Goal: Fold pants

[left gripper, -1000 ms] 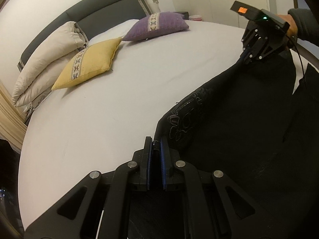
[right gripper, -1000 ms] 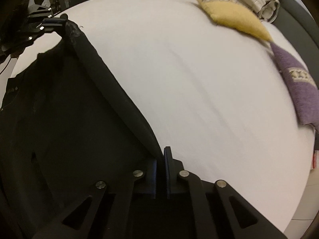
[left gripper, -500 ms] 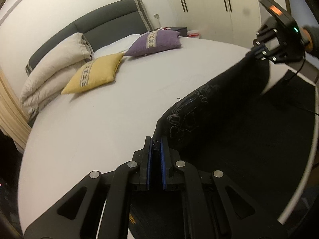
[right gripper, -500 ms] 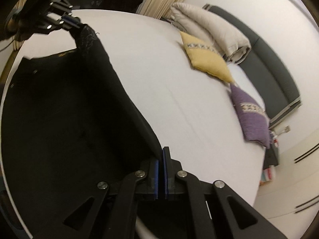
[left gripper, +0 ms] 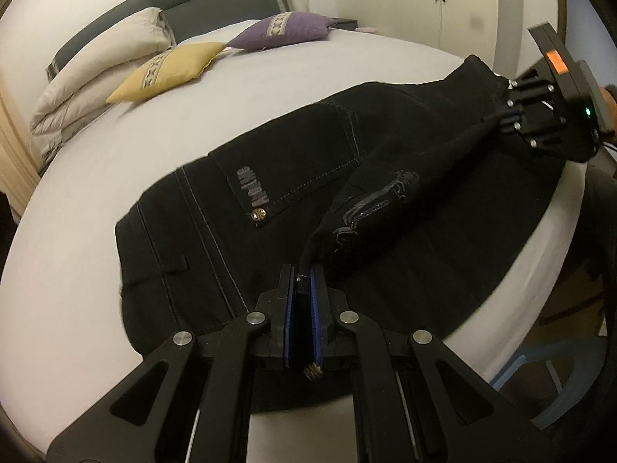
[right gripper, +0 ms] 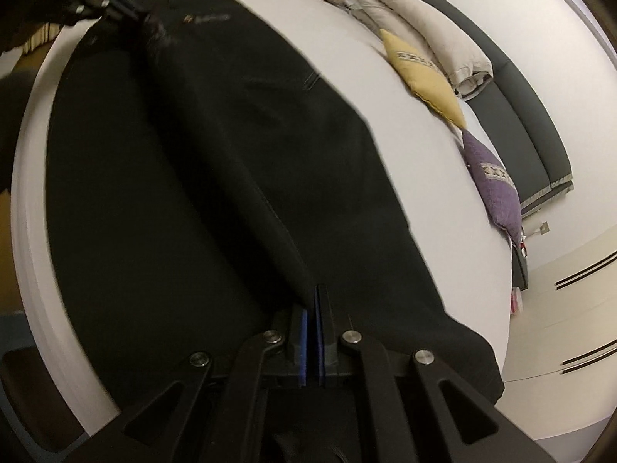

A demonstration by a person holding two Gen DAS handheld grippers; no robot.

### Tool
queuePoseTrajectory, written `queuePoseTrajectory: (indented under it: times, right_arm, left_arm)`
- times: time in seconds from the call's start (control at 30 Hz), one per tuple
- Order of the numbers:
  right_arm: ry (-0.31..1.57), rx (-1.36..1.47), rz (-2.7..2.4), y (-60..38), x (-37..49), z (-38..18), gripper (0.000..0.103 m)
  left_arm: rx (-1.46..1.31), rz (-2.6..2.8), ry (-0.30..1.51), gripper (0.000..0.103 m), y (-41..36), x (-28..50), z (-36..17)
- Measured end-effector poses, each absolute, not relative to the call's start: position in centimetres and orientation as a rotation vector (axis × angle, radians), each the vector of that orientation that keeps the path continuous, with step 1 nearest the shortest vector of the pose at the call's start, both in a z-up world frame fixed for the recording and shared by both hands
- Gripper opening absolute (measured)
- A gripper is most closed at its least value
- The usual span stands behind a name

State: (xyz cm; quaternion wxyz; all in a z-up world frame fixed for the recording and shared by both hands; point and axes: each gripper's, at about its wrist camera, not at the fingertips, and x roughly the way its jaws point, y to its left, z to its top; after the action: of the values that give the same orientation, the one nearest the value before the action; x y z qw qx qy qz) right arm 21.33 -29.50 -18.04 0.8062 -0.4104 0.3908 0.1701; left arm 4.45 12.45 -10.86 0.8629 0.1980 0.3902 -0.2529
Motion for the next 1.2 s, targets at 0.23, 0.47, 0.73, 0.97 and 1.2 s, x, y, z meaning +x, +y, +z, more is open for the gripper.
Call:
queuePoseTrajectory:
  times: [0.23,0.47,0.73,0.97,1.2]
  right_arm:
    - [0.811,-0.935,0.35,-28.6,18.5,-16.6,0.004]
    - [0.82,-0.966,0.374,-26.8,16.8,-16.8,0.004]
    - [0.835,-0.977,0.385,-25.6,14.7,-17.9,0.004]
    - [0.84,-0.978,0.372,-25.3,13.6,-18.6,0.004]
    - [0.849,-0.977,0.363,-24.7,12.9,-19.4,0.004]
  left_arm:
    - [0.422,-0.537,0.799,0.006,12.8,2.4,-10.8]
    - [0.462,-0.555,0.816,0.007,14.0,0.8,-11.2]
    - [0.485,-0.572,0.826,0.007,15.2,0.8,-10.9]
    - [0.513,-0.598,0.82,0.007,14.9,1.6,-10.6]
    - [0.531,-0.592,0.823,0.007,15.7,1.2,-12.1]
